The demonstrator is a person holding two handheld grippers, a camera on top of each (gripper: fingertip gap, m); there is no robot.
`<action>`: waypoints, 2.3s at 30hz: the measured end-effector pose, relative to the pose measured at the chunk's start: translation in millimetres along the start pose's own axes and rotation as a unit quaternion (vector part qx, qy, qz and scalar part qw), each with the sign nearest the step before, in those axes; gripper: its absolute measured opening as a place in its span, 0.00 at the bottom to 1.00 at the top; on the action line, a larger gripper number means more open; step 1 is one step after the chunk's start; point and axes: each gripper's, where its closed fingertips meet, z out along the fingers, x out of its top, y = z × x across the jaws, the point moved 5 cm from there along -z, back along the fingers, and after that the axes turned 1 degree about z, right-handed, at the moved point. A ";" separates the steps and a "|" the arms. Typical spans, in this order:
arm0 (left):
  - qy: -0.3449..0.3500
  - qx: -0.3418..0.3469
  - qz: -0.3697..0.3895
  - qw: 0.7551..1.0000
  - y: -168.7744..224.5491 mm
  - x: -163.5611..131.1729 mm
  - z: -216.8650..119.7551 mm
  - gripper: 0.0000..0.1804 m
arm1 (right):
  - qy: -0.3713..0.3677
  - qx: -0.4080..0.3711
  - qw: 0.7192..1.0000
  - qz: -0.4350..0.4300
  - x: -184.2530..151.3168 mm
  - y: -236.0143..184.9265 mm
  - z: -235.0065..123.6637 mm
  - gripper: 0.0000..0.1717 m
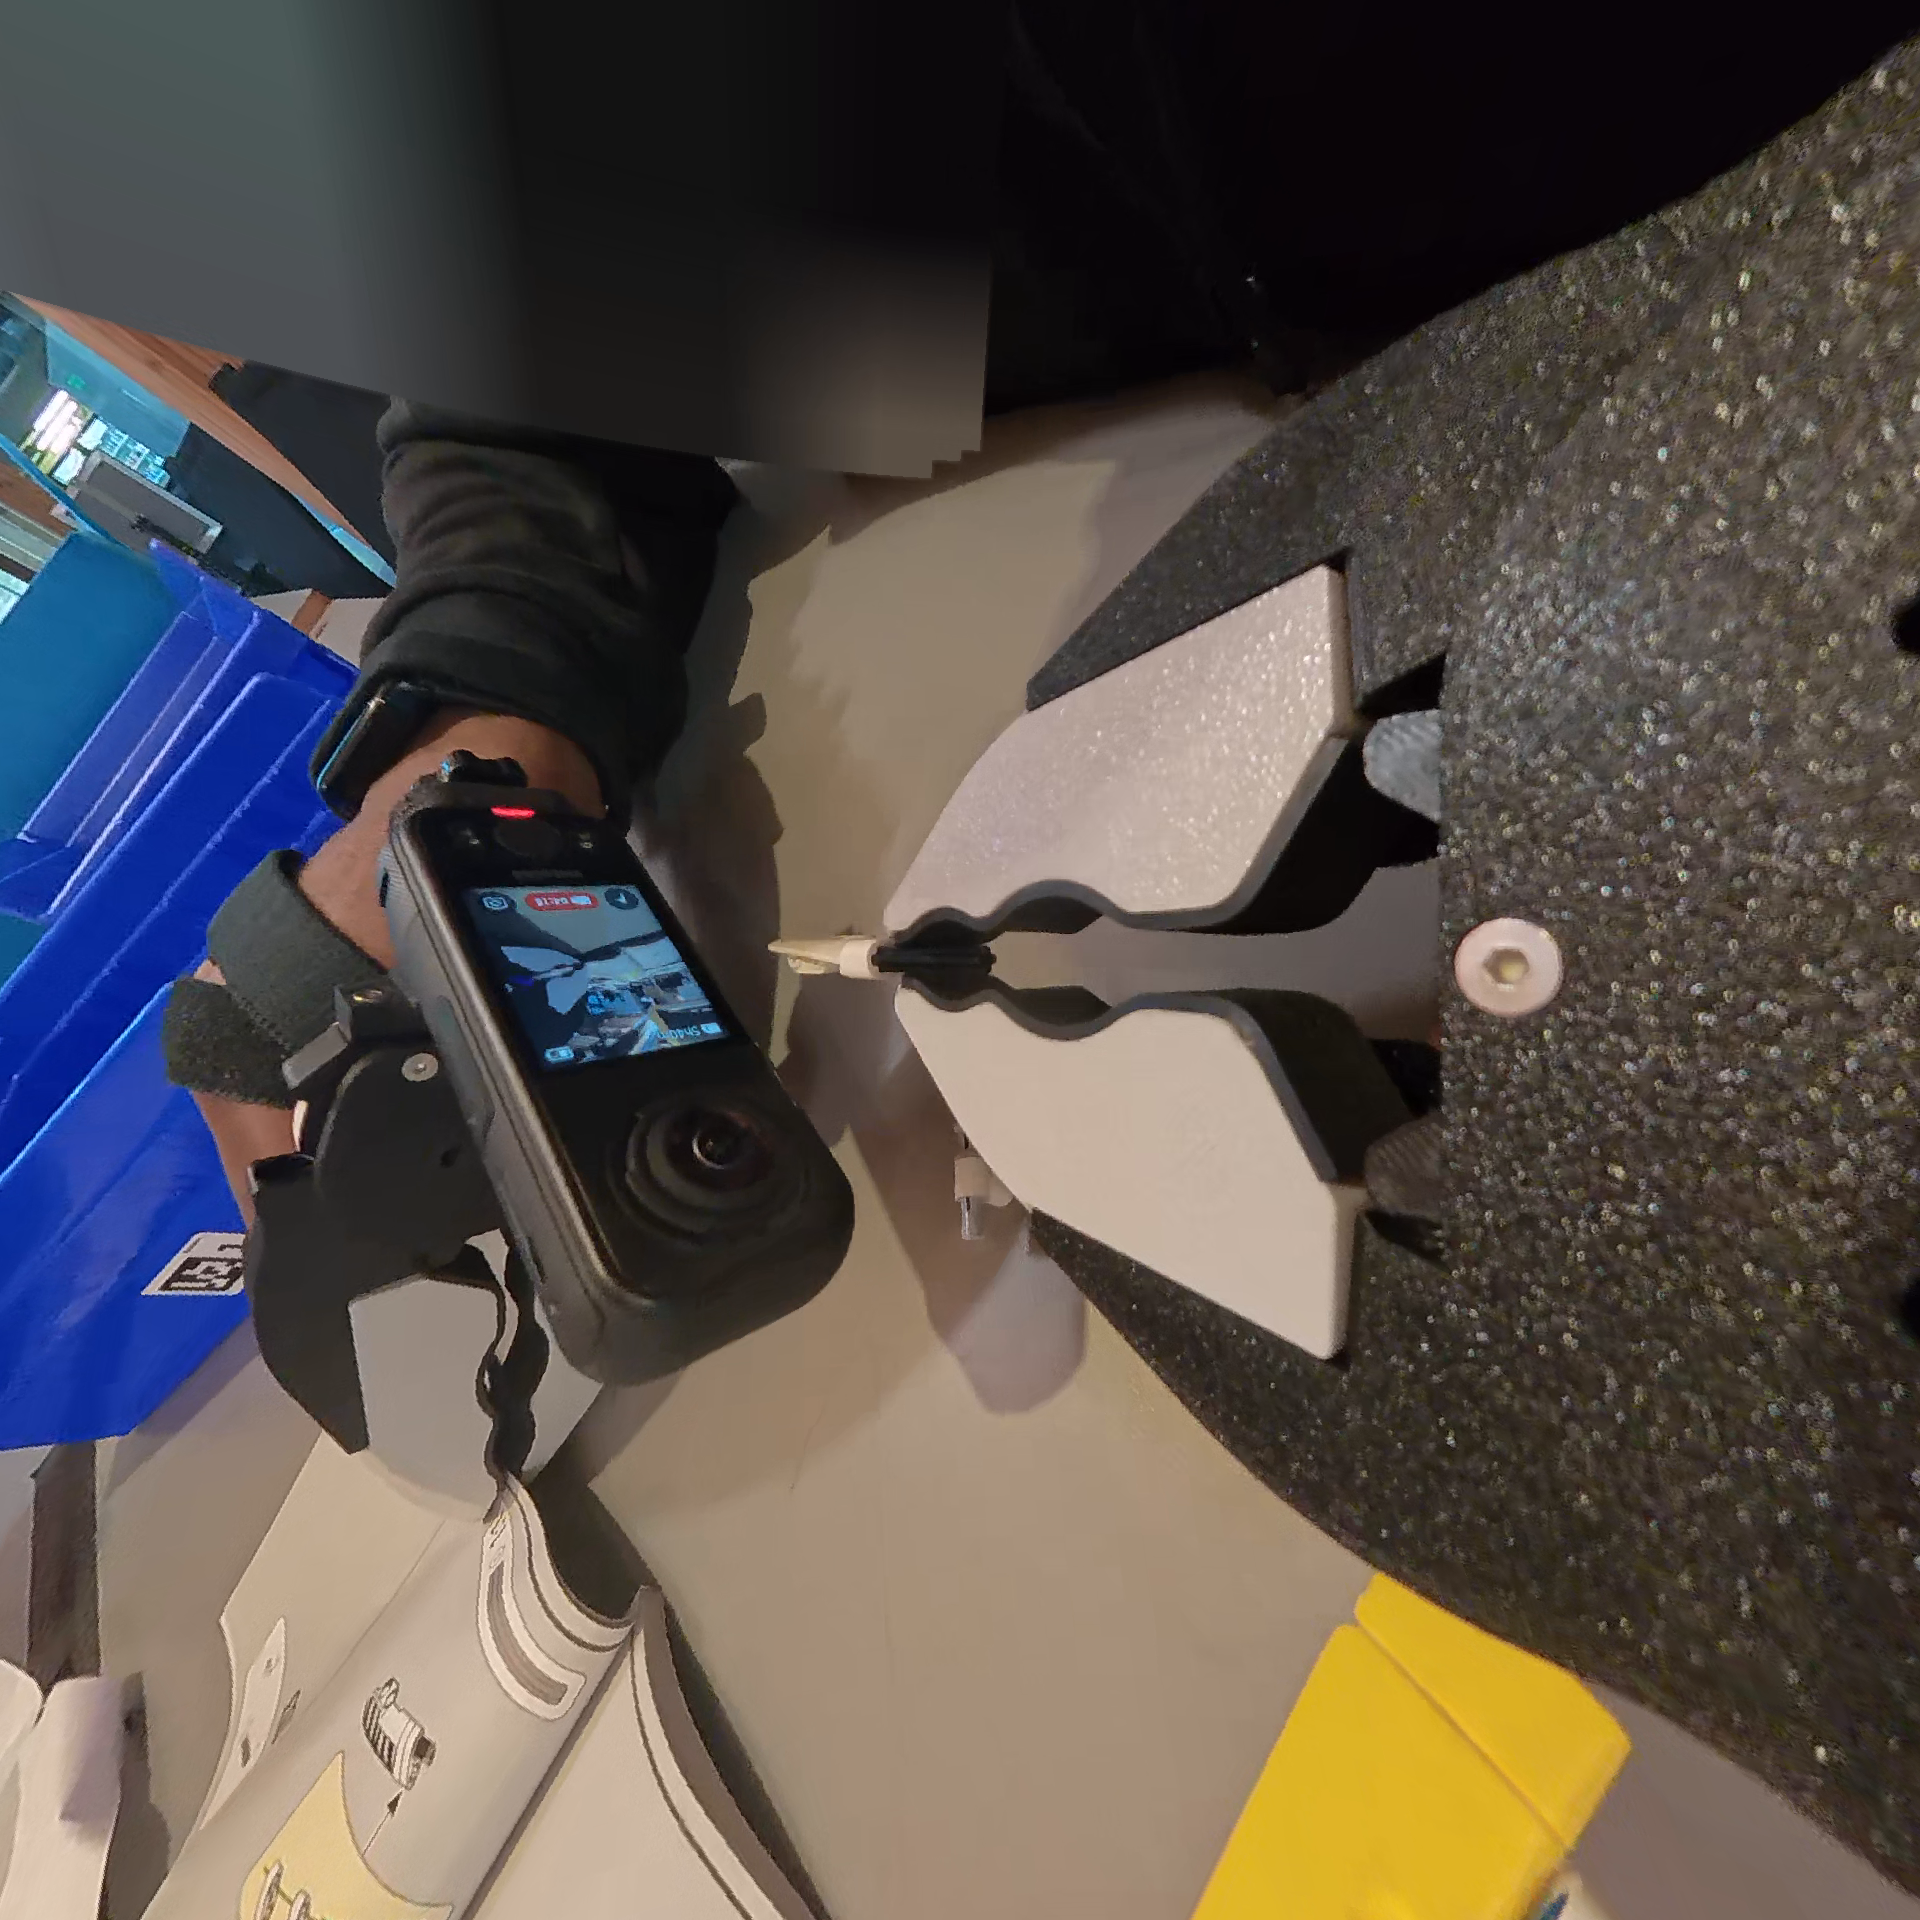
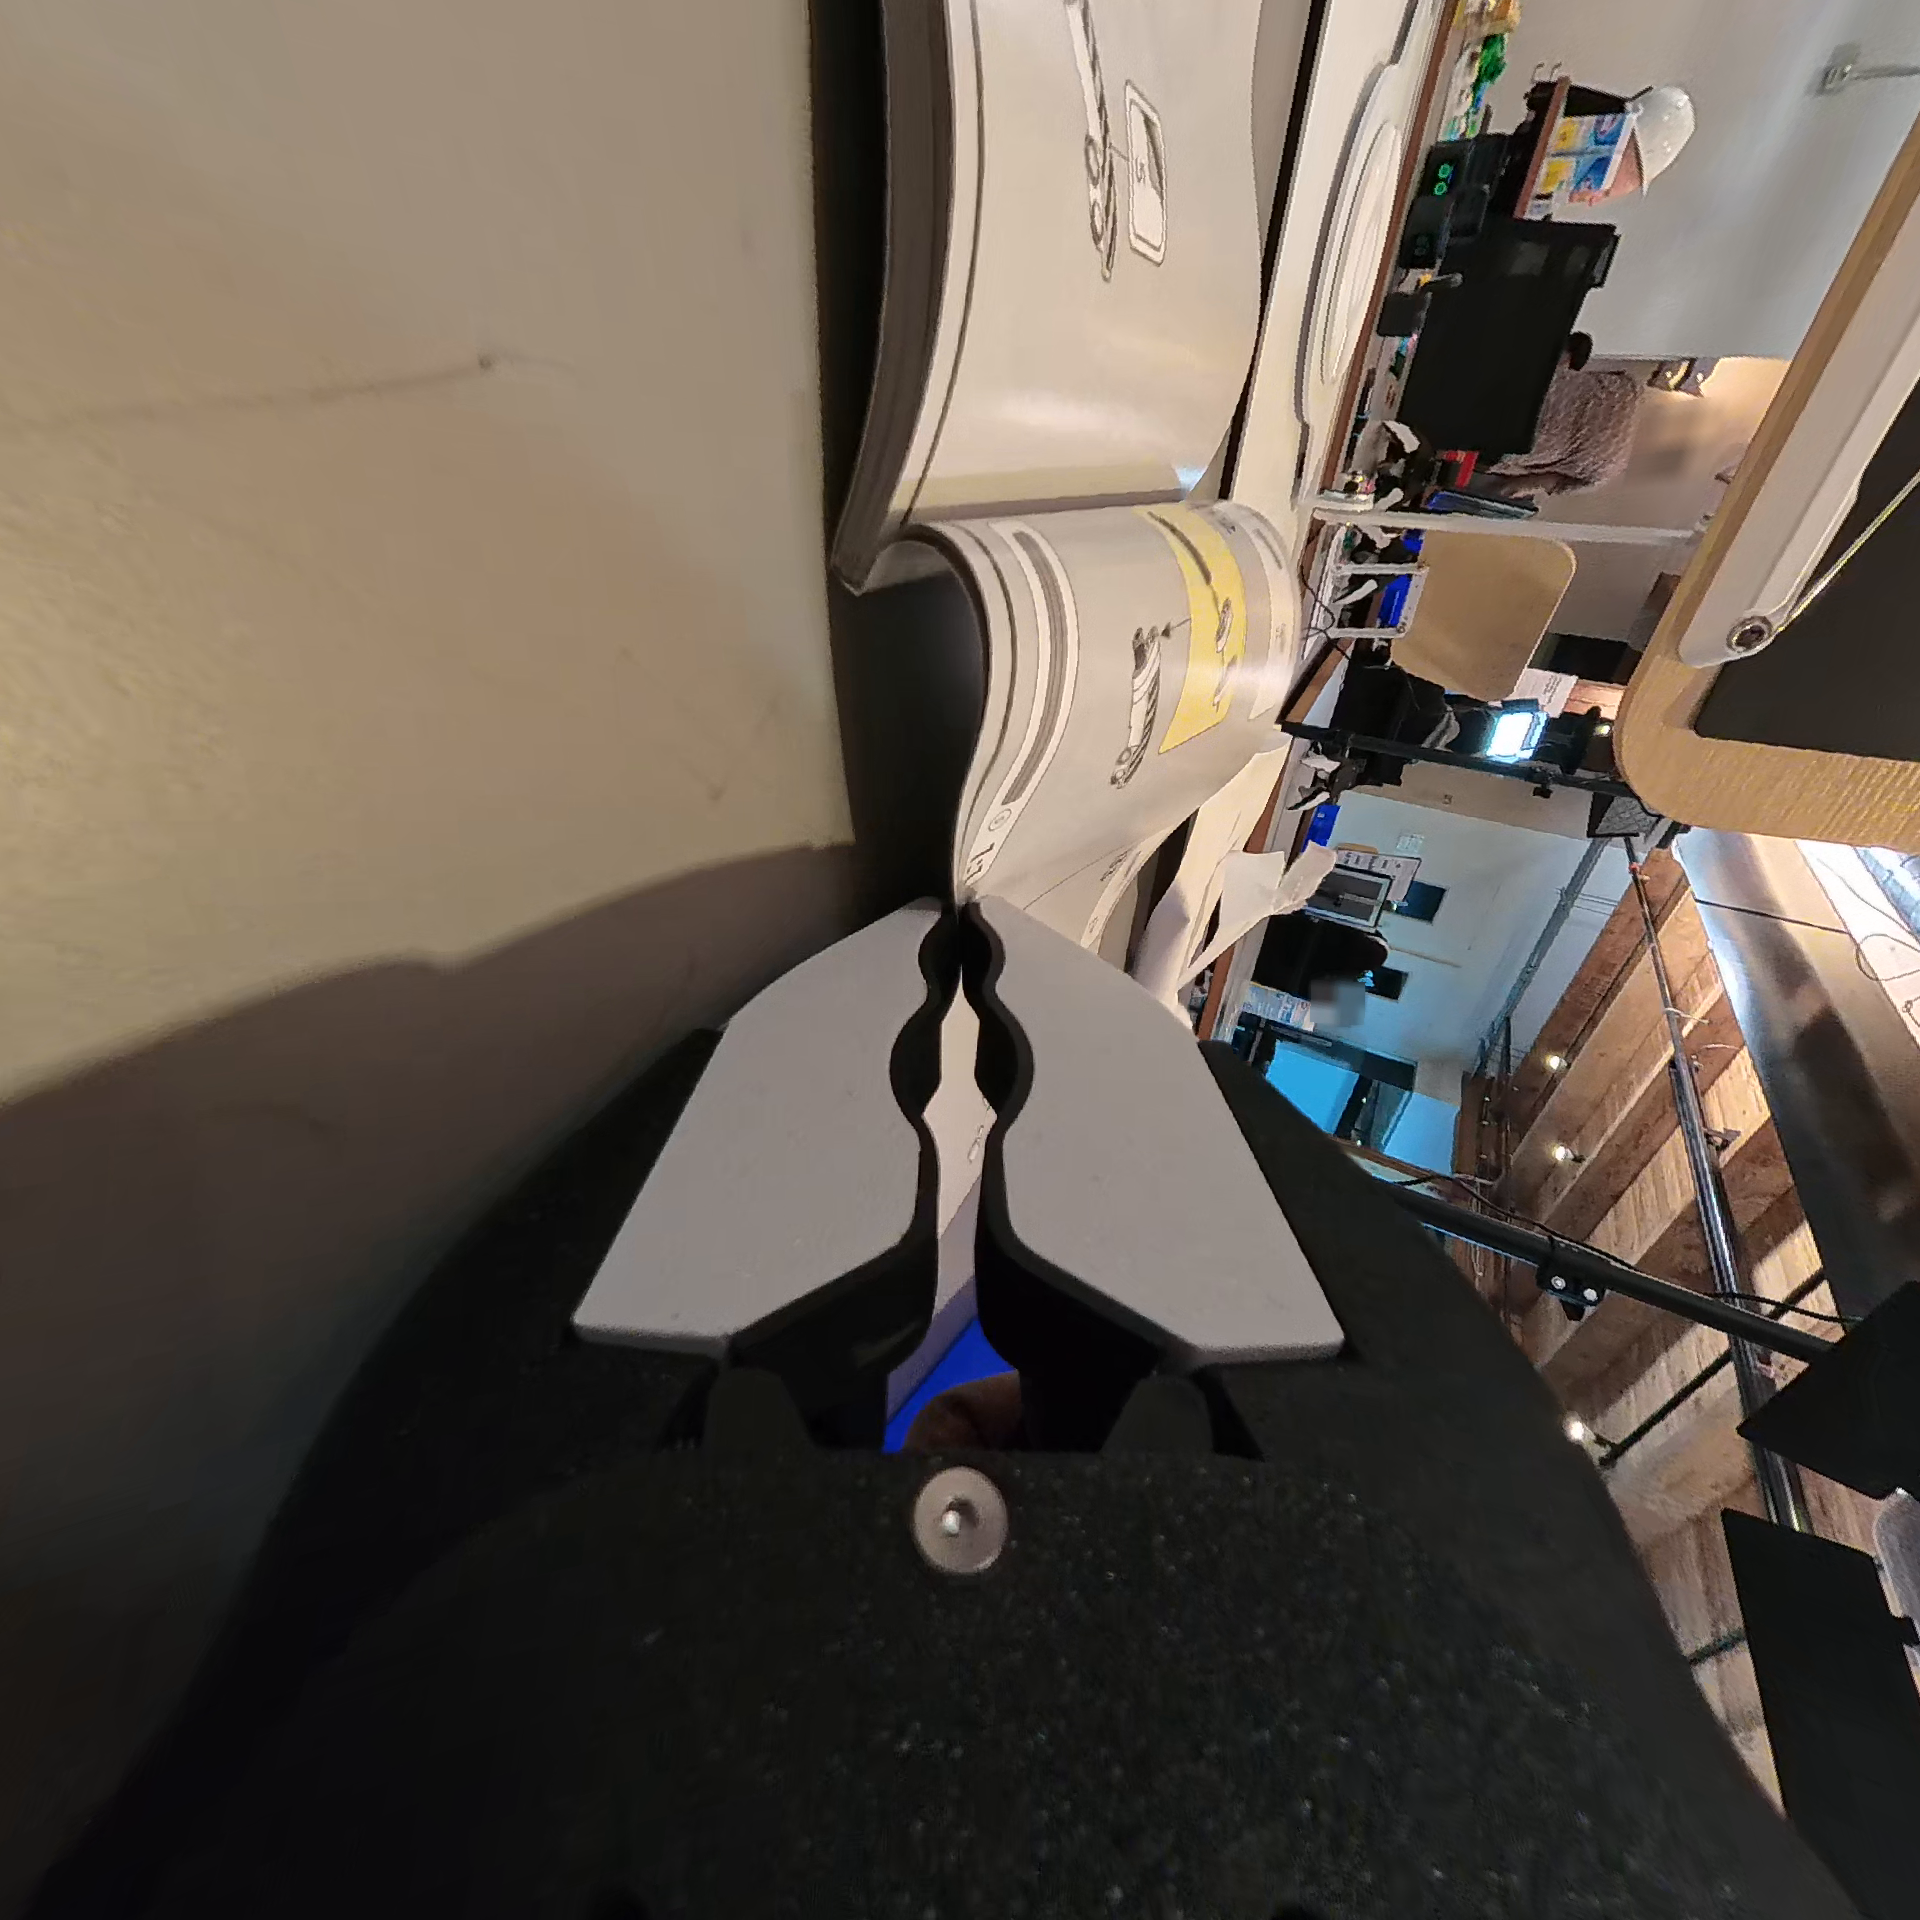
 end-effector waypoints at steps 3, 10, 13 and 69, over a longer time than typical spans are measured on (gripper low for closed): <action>0.002 0.000 -0.001 1.000 -0.1 0.5 -0.4 0.02 | 0.014 0.007 1.000 0.012 -1.0 1.5 0.8 0.01; -0.006 0.000 0.009 1.000 1.8 -1.1 0.8 0.02 | 0.047 0.052 0.996 0.049 -12.9 5.4 -10.1 0.12; -0.011 0.000 0.017 1.000 3.2 -2.0 1.5 0.02 | 0.063 0.078 0.993 0.066 -20.3 2.8 -20.9 0.14; -0.071 -0.012 0.191 0.979 31.7 -16.6 14.7 0.02 | 0.497 0.406 0.749 0.163 12.0 -55.6 -164.7 0.04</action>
